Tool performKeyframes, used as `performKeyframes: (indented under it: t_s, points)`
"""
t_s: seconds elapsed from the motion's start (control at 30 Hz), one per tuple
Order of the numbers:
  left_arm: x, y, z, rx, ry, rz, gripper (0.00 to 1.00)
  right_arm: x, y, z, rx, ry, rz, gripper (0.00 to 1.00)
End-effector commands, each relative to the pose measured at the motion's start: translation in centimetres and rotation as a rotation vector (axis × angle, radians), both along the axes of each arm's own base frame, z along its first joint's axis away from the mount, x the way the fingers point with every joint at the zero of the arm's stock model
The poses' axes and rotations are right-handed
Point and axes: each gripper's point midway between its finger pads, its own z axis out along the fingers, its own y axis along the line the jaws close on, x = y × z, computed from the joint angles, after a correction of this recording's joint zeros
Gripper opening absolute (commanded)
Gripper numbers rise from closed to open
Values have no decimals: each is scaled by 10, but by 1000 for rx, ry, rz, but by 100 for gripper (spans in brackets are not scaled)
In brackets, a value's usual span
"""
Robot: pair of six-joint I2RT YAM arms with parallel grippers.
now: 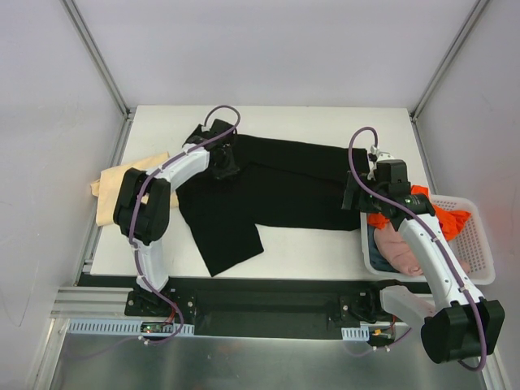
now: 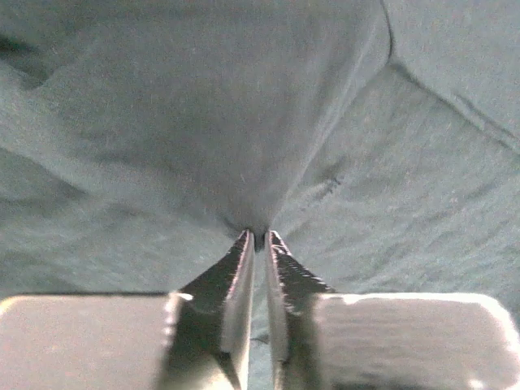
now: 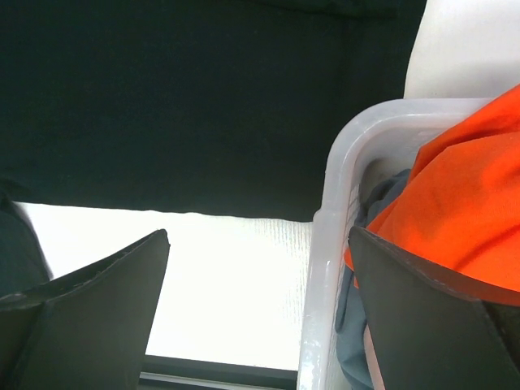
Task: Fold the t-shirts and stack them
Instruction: Fold the flattened tshirt in 1/3 of the way, then grap the side of the flattened tshirt closest away from the robot with both arms
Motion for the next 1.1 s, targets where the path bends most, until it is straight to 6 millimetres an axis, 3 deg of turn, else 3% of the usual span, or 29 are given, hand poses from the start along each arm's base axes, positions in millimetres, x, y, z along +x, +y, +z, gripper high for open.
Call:
performKeyframes:
  t_s: [0.0, 0.1, 0.17, 0.2, 0.23, 0.33, 0.37, 0.4, 0.57, 0.73, 0.77, 0.8, 0.9, 0.97, 1.07]
  points:
    - [-11, 1, 9, 3, -7, 57, 18, 2, 1, 12, 13, -27, 3, 97]
    - [-18, -4, 6, -10, 13, 47, 24, 1, 2, 12, 14, -24, 5, 96]
    - [-21, -7, 7, -12, 12, 26, 37, 1, 1, 13, 14, -27, 6, 96]
    - [-22, -9, 12, -20, 4, 12, 46, 1, 1, 15, 15, -39, 5, 97]
    - [-26, -10, 13, -20, 3, -5, 62, 1, 1, 16, 16, -47, 8, 96]
    - [-40, -11, 27, -35, -20, -41, 82, 0, 3, 22, 29, -77, 17, 96]
    - [-45, -10, 31, -36, -31, -62, 98, -1, 5, 22, 38, -79, 29, 96]
    - [-50, -9, 47, -49, -67, -69, 99, -1, 7, 25, 45, -93, 34, 96]
    - [-112, 1, 44, -93, -31, -103, 99, -1, 12, 27, 66, -113, 63, 96]
    - [-201, 30, 15, -80, 103, -68, 99, -1, 3, 28, 32, -122, 20, 96]
    - [-212, 34, 18, -88, 101, -37, 99, 0, 2, 28, 29, -124, 17, 96]
    - [-232, 39, 5, -69, 151, -45, 99, 0, 1, 28, 31, -127, 13, 96]
    - [-274, 40, -7, -89, 241, -45, 99, 1, -1, 28, 24, -126, -8, 96]
    - [-289, 35, -10, -128, 273, -25, 99, 1, -2, 26, 20, -118, -14, 96]
    - [-312, 30, -21, -133, 336, -39, 86, 1, 0, 25, 28, -110, -8, 97]
